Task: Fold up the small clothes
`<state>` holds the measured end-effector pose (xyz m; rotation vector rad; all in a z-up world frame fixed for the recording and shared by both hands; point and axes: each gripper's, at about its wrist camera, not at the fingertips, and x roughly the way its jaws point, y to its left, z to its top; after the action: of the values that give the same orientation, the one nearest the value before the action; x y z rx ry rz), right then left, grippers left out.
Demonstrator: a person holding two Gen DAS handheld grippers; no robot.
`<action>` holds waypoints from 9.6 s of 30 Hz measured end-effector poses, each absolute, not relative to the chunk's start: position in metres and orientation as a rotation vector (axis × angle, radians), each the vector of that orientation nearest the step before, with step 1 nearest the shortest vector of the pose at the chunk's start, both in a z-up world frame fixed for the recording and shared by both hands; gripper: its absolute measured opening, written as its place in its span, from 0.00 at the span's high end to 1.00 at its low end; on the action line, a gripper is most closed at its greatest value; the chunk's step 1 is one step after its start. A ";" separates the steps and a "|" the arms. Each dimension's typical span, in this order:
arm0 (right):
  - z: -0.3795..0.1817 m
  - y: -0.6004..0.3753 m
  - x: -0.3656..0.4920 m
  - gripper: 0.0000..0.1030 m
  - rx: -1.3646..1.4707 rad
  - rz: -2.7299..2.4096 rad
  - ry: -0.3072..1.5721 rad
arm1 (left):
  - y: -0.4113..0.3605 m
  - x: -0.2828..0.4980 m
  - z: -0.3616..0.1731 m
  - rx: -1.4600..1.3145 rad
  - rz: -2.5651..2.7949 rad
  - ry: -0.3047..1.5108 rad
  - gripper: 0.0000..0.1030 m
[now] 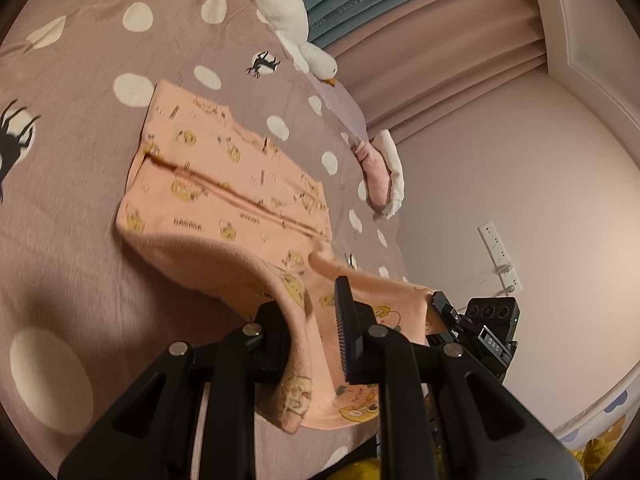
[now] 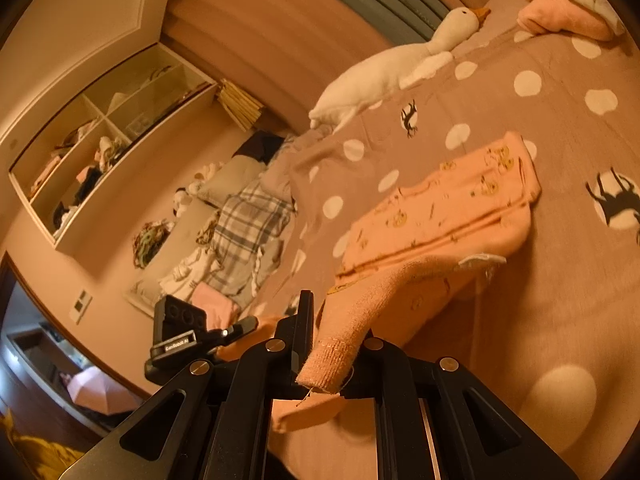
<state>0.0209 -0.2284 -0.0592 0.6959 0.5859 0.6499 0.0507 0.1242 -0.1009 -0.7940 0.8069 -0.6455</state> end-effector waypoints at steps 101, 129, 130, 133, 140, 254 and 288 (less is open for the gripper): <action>-0.088 -0.280 0.276 0.94 0.709 0.094 0.711 | 0.181 0.310 -0.136 -1.047 -0.220 0.746 0.99; -0.117 -0.211 0.286 0.83 0.372 0.328 0.966 | 0.092 0.309 -0.157 -0.529 -0.400 1.030 0.67; -0.123 -0.200 0.294 0.84 0.331 0.325 1.004 | 0.078 0.314 -0.166 -0.498 -0.405 1.060 0.67; -0.135 -0.177 0.314 0.85 0.213 0.281 1.064 | 0.061 0.331 -0.176 -0.441 -0.373 1.062 0.67; -0.099 -0.203 0.333 0.85 0.382 0.232 0.849 | 0.093 0.376 -0.153 -0.596 -0.239 0.924 0.67; -0.127 -0.104 0.272 0.85 0.074 0.335 0.939 | 0.135 0.265 -0.193 -0.612 -0.358 1.029 0.77; -0.134 -0.251 0.197 0.68 0.695 0.367 0.881 | -0.020 0.261 -0.131 -0.317 -0.554 1.054 0.72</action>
<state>0.1975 -0.2513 -0.1338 0.6947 0.8810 0.3668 0.2610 -0.0198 -0.1305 -0.3167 1.0540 -0.5541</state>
